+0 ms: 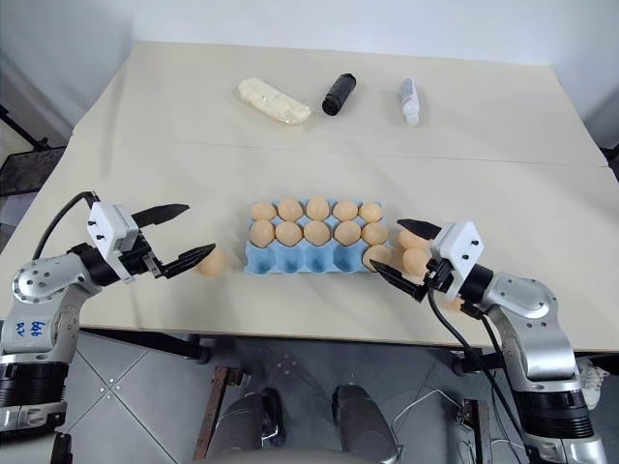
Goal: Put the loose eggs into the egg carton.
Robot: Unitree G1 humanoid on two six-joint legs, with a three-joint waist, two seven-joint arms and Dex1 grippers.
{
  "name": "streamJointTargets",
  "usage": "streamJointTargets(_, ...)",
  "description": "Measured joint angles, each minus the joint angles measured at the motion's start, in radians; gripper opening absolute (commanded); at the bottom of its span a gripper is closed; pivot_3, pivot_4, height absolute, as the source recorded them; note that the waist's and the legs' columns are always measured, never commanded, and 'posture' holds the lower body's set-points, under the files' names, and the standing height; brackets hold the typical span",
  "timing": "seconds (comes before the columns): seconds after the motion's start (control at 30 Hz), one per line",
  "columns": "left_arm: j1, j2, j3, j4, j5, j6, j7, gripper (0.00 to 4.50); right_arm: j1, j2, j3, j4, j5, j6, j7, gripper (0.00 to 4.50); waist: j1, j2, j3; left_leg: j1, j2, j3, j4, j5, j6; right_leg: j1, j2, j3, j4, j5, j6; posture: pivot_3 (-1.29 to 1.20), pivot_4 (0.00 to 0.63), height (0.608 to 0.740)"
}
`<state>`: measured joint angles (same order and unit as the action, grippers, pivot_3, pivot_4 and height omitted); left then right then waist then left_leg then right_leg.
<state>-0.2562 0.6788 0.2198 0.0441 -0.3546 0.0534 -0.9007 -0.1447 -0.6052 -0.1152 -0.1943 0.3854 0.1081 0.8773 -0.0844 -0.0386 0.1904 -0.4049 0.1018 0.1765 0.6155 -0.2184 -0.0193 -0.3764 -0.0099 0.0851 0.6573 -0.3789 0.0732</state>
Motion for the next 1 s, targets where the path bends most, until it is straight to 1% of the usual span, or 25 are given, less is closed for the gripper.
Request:
streamJointTargets(0.2,-0.002,-0.009,-0.005,-0.026,-0.014,0.019,-0.005,4.48,0.008,0.003,-0.021,-0.001,-0.004,-0.025,-0.025,4.5,0.001,0.0,0.0,0.0,0.0,0.0,0.0,0.0,0.0,0.0,0.0,0.0,0.001,0.0,0.0,0.0,0.15,0.74)
streamJointTargets(0.3,-0.014,-0.019,-0.045,-0.047,-0.029,0.021,-0.043,4.48,0.063,-0.002,-0.069,-0.023,0.0,-0.025,-0.041,4.5,0.007,0.0,0.0,0.0,-0.001,-0.001,0.0,0.0,0.0,0.001,0.0,0.0,0.001,0.0,0.0,0.0,0.15,0.74)
streamJointTargets(0.43,-0.058,-0.056,-0.132,-0.055,-0.032,0.02,-0.103,4.48,0.206,-0.011,-0.187,-0.095,0.014,-0.021,-0.067,4.5,0.021,0.0,0.0,0.0,-0.001,-0.001,0.001,0.0,0.0,0.001,0.0,0.0,0.0,0.0,0.001,0.0,0.15,0.74)
streamJointTargets(0.47,-0.077,-0.062,-0.157,-0.053,-0.029,0.01,-0.122,4.48,0.259,-0.011,-0.226,-0.116,0.018,-0.022,-0.072,4.5,0.024,0.0,0.0,0.0,-0.001,-0.001,0.001,0.0,0.0,0.001,0.0,0.0,0.001,0.0,0.001,0.0,0.15,0.74)
streamJointTargets(0.5,-0.11,-0.071,-0.2,-0.05,-0.017,-0.018,-0.161,4.48,0.349,-0.01,-0.293,-0.149,0.023,-0.025,-0.079,4.5,0.035,0.0,0.0,0.0,-0.002,-0.003,0.001,0.0,0.0,0.002,0.0,-0.001,0.0,-0.001,0.001,0.0,0.15,0.74)
streamJointTargets(0.6,-0.143,-0.075,-0.268,-0.027,0.024,-0.091,-0.23,4.48,0.518,0.02,-0.404,-0.158,0.011,-0.075,-0.085,4.5,0.034,0.0,-0.001,0.001,-0.003,-0.002,0.001,0.0,0.0,0.003,0.001,0.0,0.0,-0.001,0.001,0.0,0.15,0.74)
streamJointTargets(0.67,-0.145,-0.088,-0.295,-0.011,0.031,-0.119,-0.261,4.48,0.59,0.058,-0.441,-0.147,0.002,-0.114,-0.094,4.5,0.022,0.001,-0.001,0.001,-0.002,-0.001,0.001,-0.001,0.0,0.003,0.001,0.001,0.0,0.0,0.001,0.0,0.15,0.74)
streamJointTargets(0.73,-0.145,-0.094,-0.314,0.006,0.031,-0.129,-0.284,4.48,0.616,0.071,-0.444,-0.124,-0.004,-0.143,-0.097,4.5,0.002,0.001,-0.001,0.002,-0.001,0.0,0.001,-0.001,0.0,0.003,0.0,0.001,0.0,0.001,0.0,0.0,0.15,0.74)
streamJointTargets(0.83,-0.145,-0.096,-0.319,0.011,0.031,-0.133,-0.304,4.48,0.626,0.073,-0.443,-0.086,-0.012,-0.171,-0.096,4.5,-0.006,0.001,-0.001,0.003,-0.001,-0.001,0.001,-0.001,0.0,0.003,0.0,0.001,0.001,0.002,-0.001,0.0,0.15,0.74)
streamJointTargets(0.9,-0.144,-0.095,-0.317,0.015,0.031,-0.137,-0.312,4.48,0.608,0.07,-0.438,-0.058,-0.014,-0.175,-0.093,4.5,-0.005,0.001,-0.001,0.003,-0.001,-0.002,0.001,-0.001,0.0,0.003,0.0,0.0,0.001,0.003,-0.002,0.0,0.15,0.74)
streamJointTargets(1.0,-0.142,-0.094,-0.314,0.035,0.031,-0.141,-0.314,4.48,0.539,0.032,-0.404,-0.001,-0.024,-0.174,-0.076,4.5,-0.005,0.001,-0.001,0.004,-0.001,-0.002,0.001,-0.001,0.002,0.004,0.0,0.001,0.001,0.005,-0.002,0.0,0.15,0.74)
